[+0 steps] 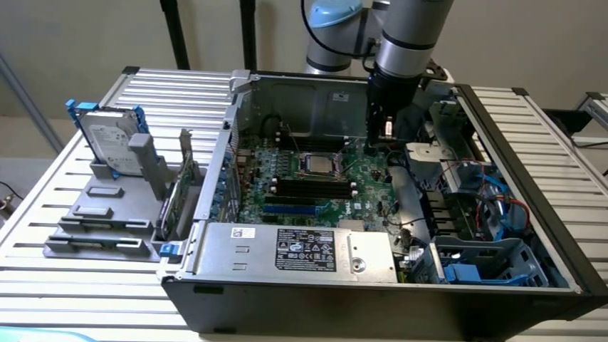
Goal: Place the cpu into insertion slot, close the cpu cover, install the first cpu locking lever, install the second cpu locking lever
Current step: 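Close the cpu cover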
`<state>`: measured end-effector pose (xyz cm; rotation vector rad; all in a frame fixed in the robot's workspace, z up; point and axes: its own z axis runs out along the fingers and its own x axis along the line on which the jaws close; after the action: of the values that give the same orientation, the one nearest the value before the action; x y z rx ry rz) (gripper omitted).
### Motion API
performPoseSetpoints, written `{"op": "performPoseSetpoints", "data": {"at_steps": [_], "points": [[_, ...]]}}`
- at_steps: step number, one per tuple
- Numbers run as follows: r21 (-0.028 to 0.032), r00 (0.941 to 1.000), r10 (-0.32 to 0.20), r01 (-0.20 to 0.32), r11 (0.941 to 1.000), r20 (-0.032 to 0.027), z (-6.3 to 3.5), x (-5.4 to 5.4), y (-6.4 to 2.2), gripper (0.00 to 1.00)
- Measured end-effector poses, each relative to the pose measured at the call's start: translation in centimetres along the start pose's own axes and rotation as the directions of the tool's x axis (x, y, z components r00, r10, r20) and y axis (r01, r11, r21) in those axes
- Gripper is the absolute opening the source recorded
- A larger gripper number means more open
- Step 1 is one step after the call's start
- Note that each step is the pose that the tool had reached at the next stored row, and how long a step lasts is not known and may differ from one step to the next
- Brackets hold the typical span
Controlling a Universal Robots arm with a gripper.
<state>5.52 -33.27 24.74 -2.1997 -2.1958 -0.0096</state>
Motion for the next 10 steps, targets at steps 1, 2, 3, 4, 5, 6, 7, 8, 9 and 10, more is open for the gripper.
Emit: {"op": "performPoseSetpoints", "data": {"at_steps": [1,2,3,4,5,6,7,8,9,10], "points": [[0.0003,1.0,-0.001,0.001,1.0,-0.0003,0.03,0.03,-0.12,0.11],[0.0066,1.0,-0.002,0.002,1.0,-0.0005,0.04,0.07,-0.16,0.11],[0.0207,1.0,-0.002,0.002,0.9998,-0.0005,0.04,0.12,-0.17,0.11],[0.035,1.0,-0.003,0.003,0.9994,-0.0004,0.04,0.15,-0.18,0.11],[0.0469,1.0,-0.003,0.003,0.9989,-0.0004,0.04,0.17,-0.19,0.11],[0.0564,1.0,-0.004,0.004,0.9984,-0.0001,0.02,0.18,-0.22,0.11],[0.0643,1.0,-0.006,0.006,0.9979,0.0,0.0,0.18,-0.28,0.11],[0.071,1.0,-0.007,0.007,0.9975,-0.0001,-0.01,0.19,-0.34,0.11],[0.0775,1.0,-0.008,0.008,0.997,-0.0003,-0.02,0.19,-0.42,0.11],[0.0829,1.0,-0.009,0.009,0.9965,-0.0004,-0.04,0.18,-0.5,0.11]]}}
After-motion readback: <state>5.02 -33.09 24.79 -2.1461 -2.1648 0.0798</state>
